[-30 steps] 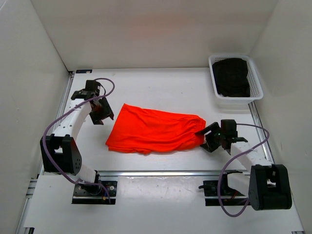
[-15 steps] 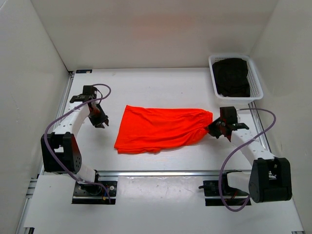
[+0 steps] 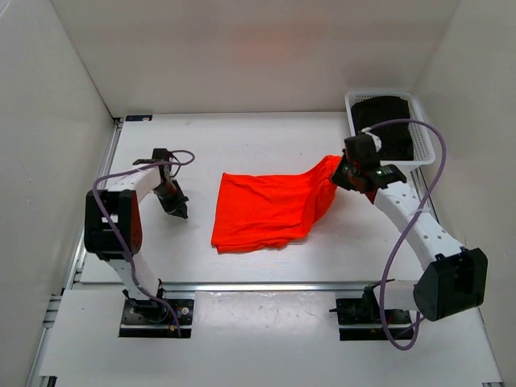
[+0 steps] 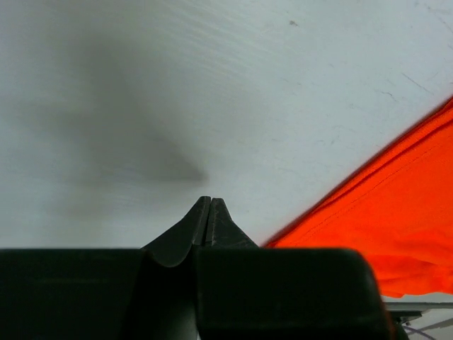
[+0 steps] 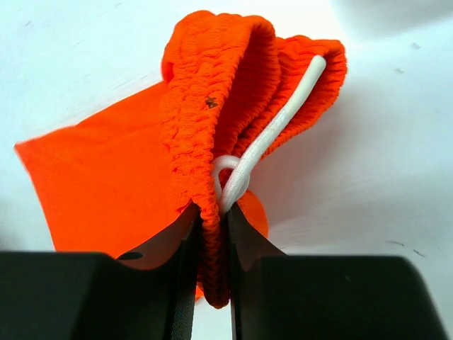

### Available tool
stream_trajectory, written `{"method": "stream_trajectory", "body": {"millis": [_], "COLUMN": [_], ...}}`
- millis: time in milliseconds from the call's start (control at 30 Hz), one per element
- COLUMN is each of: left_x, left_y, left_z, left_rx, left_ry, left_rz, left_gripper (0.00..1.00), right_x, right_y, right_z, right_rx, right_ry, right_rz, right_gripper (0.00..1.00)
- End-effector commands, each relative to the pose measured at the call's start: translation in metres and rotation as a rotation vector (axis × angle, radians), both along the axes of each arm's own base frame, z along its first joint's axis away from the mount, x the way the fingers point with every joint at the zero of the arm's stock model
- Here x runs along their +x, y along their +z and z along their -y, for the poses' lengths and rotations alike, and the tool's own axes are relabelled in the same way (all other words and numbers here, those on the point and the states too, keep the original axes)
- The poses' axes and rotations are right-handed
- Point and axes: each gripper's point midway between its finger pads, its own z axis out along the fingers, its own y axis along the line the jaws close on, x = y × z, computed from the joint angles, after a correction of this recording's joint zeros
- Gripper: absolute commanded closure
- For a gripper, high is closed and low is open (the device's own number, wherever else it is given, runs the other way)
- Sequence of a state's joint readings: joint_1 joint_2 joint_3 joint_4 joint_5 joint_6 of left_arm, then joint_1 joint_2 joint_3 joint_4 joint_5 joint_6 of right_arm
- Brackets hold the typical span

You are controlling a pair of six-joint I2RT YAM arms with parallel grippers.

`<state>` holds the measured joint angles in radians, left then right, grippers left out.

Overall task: Fold and stack the shorts
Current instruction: Fold the shorts

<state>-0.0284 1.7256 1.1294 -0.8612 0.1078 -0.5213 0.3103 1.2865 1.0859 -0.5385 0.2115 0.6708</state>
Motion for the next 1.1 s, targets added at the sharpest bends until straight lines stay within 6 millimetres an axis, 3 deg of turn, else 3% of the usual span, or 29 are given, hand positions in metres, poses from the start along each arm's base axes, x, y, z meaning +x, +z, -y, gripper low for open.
{"method": "stream_trajectory", "body": {"millis": [0,33,100,167,233,267,300,367,400,467,500,567,600,667,700,867,1000,1067], "left_x": [0.015,0.013,0.014,0.017,0.012,0.016,0.015,0.012,0.015,0.011,0.007,0.009,0.006,0.006,0.006,0.005,0.007,0.004], "left_y": [0.004,0.002,0.000,-0.005,-0.013,-0.016,-0.016,-0.024,-0.024,-0.031,-0.036,-0.036,-0.038,-0.038,-0.038,-0.034,-0.016,-0.001], "left_z": [0.028,0.034,0.046,0.050,0.058,0.061,0.065,0.064,0.065,0.067,0.067,0.067,0.066,0.066,0.066,0.066,0.061,0.046], "left_rx": [-0.053,-0.062,-0.067,-0.068,-0.074,-0.085,-0.085,-0.082,-0.083,-0.081,-0.079,-0.080,-0.079,-0.079,-0.079,-0.081,-0.132,-0.141], "left_ry": [-0.053,-0.068,-0.084,-0.084,-0.106,-0.108,-0.122,-0.121,-0.121,-0.130,-0.129,-0.130,-0.129,-0.129,-0.129,-0.121,-0.089,-0.040], "left_rz": [0.064,0.054,0.051,0.043,0.014,0.014,0.014,-0.014,-0.003,-0.017,-0.035,-0.026,-0.035,-0.035,-0.035,-0.026,0.014,0.028], "left_gripper": [0.90,0.90,0.90,0.90,0.90,0.90,0.90,0.90,0.90,0.90,0.90,0.90,0.90,0.90,0.90,0.90,0.90,0.78], "right_x": [0.004,0.006,0.005,0.005,-0.003,0.000,-0.009,-0.012,-0.015,-0.019,-0.024,-0.026,-0.030,-0.028,-0.030,-0.033,-0.046,-0.054], "right_y": [0.026,0.034,0.039,0.049,0.043,0.060,0.047,0.048,0.048,0.044,0.027,0.031,0.017,0.019,0.006,-0.012,-0.022,-0.019], "right_z": [-0.021,-0.040,-0.055,-0.087,-0.116,-0.131,-0.149,-0.168,-0.190,-0.207,-0.223,-0.243,-0.256,-0.273,-0.284,-0.308,-0.329,-0.339], "right_rx": [-0.106,-0.116,-0.151,-0.186,-0.264,-0.268,-0.312,-0.363,-0.384,-0.418,-0.454,-0.454,-0.484,-0.471,-0.478,-0.496,-0.487,-0.449], "right_ry": [0.108,0.155,0.196,0.277,0.365,0.390,0.440,0.496,0.538,0.567,0.614,0.642,0.672,0.684,0.706,0.738,0.808,0.865], "right_rz": [0.051,0.067,0.070,0.094,0.080,0.115,0.075,0.076,0.087,0.076,0.048,0.054,0.043,0.064,0.047,0.033,0.038,0.054], "right_gripper": [1.00,1.00,1.00,1.00,1.00,1.00,1.00,1.00,1.00,1.00,1.00,1.00,1.00,1.00,1.00,1.00,1.00,0.75]}}
